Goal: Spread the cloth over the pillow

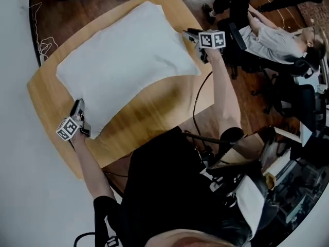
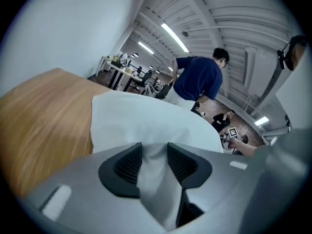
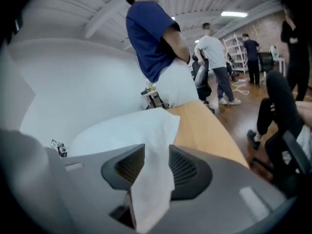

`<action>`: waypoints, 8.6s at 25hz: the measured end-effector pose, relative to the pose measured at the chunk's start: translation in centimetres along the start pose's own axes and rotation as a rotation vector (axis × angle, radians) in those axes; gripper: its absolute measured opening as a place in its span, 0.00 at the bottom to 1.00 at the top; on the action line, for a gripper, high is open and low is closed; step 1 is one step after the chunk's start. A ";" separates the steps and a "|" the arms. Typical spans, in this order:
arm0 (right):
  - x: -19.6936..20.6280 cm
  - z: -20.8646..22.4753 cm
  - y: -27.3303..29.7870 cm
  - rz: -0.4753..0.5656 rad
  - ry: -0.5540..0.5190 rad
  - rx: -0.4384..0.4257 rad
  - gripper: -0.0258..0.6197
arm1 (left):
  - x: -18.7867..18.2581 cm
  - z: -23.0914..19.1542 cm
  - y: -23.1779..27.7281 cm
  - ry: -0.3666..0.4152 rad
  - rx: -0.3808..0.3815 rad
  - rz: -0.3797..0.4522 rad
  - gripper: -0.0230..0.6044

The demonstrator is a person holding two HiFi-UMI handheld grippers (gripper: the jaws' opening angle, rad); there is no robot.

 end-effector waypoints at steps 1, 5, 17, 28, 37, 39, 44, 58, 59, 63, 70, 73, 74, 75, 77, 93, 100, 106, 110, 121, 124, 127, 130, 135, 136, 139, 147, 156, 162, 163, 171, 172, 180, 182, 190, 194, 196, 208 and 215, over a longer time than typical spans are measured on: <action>0.7 -0.8 1.3 -0.049 0.006 -0.040 0.28 | 0.5 -0.1 0.6 -0.028 0.006 -0.004 0.27; 4.2 -4.6 1.8 -0.160 -0.091 -0.189 0.04 | 0.1 0.3 -1.1 0.006 -0.008 -0.026 0.27; -8.6 1.6 3.2 0.028 0.020 -0.242 0.43 | -13.8 -3.7 2.2 0.086 -0.104 -0.049 0.32; -12.2 -3.1 18.8 -0.202 0.004 -0.160 0.39 | -16.1 -11.5 11.8 -0.076 -0.260 -0.217 0.62; -15.2 -5.0 10.9 0.016 -0.051 -0.220 0.04 | -20.5 -5.7 9.4 0.093 -0.160 0.066 0.05; -16.6 -7.5 8.1 0.096 -0.024 -0.284 0.04 | -22.4 -3.8 7.5 0.136 -0.115 0.120 0.05; -21.6 -13.8 1.2 0.287 0.001 -0.332 0.04 | -27.0 -1.6 0.6 0.198 -0.029 0.238 0.05; -22.7 -6.5 13.3 0.304 -0.061 -0.167 0.04 | -26.7 -9.2 9.4 0.086 -0.262 0.219 0.07; -20.3 -5.6 15.9 0.218 -0.090 -0.113 0.04 | -24.9 -11.1 10.7 0.040 -0.299 0.174 0.08; -13.1 -3.5 19.4 0.025 -0.168 0.035 0.10 | -20.9 -13.8 12.5 0.021 -0.380 0.023 0.11; -9.0 4.6 12.0 0.090 0.149 0.026 0.33 | -16.9 -14.8 2.3 -0.029 -0.392 0.164 0.28; -3.7 3.9 11.0 -0.050 0.142 -0.032 0.33 | -10.5 -12.2 -1.5 -0.092 -0.254 0.122 0.27; -1.8 2.8 11.1 -0.103 0.133 -0.066 0.33 | -8.2 -10.9 -1.4 -0.099 -0.197 0.086 0.27; 0.0 1.6 11.2 -0.141 0.134 -0.107 0.32 | -6.2 -9.6 -1.0 -0.101 -0.149 0.049 0.27; 2.3 -0.7 10.8 -0.154 0.164 -0.176 0.20 | -3.0 -7.6 0.2 -0.110 -0.090 0.015 0.20; 4.3 -2.0 -9.7 0.123 0.003 0.059 0.13 | -3.6 6.2 0.1 0.305 0.246 -0.074 0.06; 8.9 -10.8 -4.7 -0.032 -0.176 -0.031 0.14 | 7.5 -0.5 -4.0 0.018 0.119 -0.169 0.04; 12.0 -9.1 -8.9 -0.038 -0.152 0.028 0.14 | 12.4 -2.4 -10.5 -0.034 -0.008 -0.101 0.04; 13.6 -6.6 -11.7 -0.019 -0.079 0.129 0.14 | 9.0 -2.6 -13.8 0.040 -0.099 0.147 0.07; 20.0 -5.2 -9.3 -0.299 -0.325 0.143 0.14 | 11.6 -0.5 -7.3 0.236 -0.075 -0.283 0.23; 20.9 -4.9 -10.0 -0.321 -0.297 0.078 0.06 | 12.9 -0.5 -9.5 0.210 -0.084 -0.269 0.14; 20.4 -2.1 -12.4 -0.306 -0.247 0.127 0.06 | 12.7 -1.9 -6.3 0.176 -0.072 -0.230 0.12; 17.4 -0.9 -14.6 -0.210 -0.277 0.225 0.06 | 9.5 1.7 -6.7 0.230 -0.064 -0.206 0.12; 19.4 -3.4 -12.9 -0.272 -0.286 0.203 0.06 | 12.0 0.3 -9.9 0.160 -0.102 -0.260 0.11; 19.8 -3.5 -12.0 -0.274 -0.282 0.195 0.06 | 12.3 -0.4 -9.9 0.159 -0.121 -0.274 0.11; 20.3 -3.3 -9.7 -0.255 -0.272 0.199 0.08 | 13.5 -1.8 -10.0 0.167 -0.198 -0.290 0.14; 20.7 -2.0 -11.4 -0.331 -0.341 0.176 0.36 | 13.7 -1.9 -8.8 0.194 -0.213 -0.340 0.15; 14.0 -3.7 -13.0 -0.154 -0.356 0.080 0.05 | 10.8 0.6 -10.7 0.285 -0.207 -0.327 0.13; 5.3 -7.1 -23.5 0.038 -0.502 0.077 0.05 | 6.1 7.3 -13.5 0.420 -0.186 -0.265 0.05; 7.2 -6.3 -22.8 -0.036 -0.528 0.101 0.05 | 7.2 7.1 -13.4 0.412 -0.188 -0.295 0.05; 20.9 -2.1 -8.5 -0.443 -0.579 0.208 0.05 | 16.0 0.1 -9.4 0.243 -0.214 -0.607 0.05; 20.6 -1.9 -8.3 -0.435 -0.585 0.226 0.05 | 16.3 0.0 -9.3 0.240 -0.216 -0.623 0.05; 21.5 -0.2 -11.9 -0.509 -0.461 0.309 0.38 | 12.0 1.3 -11.8 0.132 -0.081 -0.375 0.05; 20.0 -0.8 -13.4 -0.440 -0.386 0.343 0.38 | 8.4 1.6 -11.9 0.130 -0.009 -0.196 0.05; 13.8 -6.4 -7.9 -0.195 -0.397 0.094 0.31 | 10.6 2.8 -3.2 0.291 0.023 -0.410 0.05; 18.0 -5.6 -4.4 -0.332 -0.412 0.149 0.29 | 13.9 -0.2 -3.0 0.228 -0.114 -0.492 0.04; 17.7 -5.1 -4.9 -0.295 -0.427 0.208 0.30 | 13.3 -1.0 -3.1 0.183 -0.132 -0.443 0.04; 18.0 -2.8 -14.4 -0.050 -0.066 0.293 0.33 | 12.8 0.9 -7.5 0.150 -0.052 -0.307 0.04; 18.3 -7.9 -21.7 0.291 0.204 0.173 0.23 | 9.6 5.9 -13.3 0.016 0.224 0.236 0.04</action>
Point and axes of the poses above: the fingertips, and each gripper's own axes: y forward along the fingers, z to its right, x out of its underside, the point moved 7 cm from there along -y, backward along the fingers, and after that the axes turned 12 degrees about x, right-handed, at the moved point
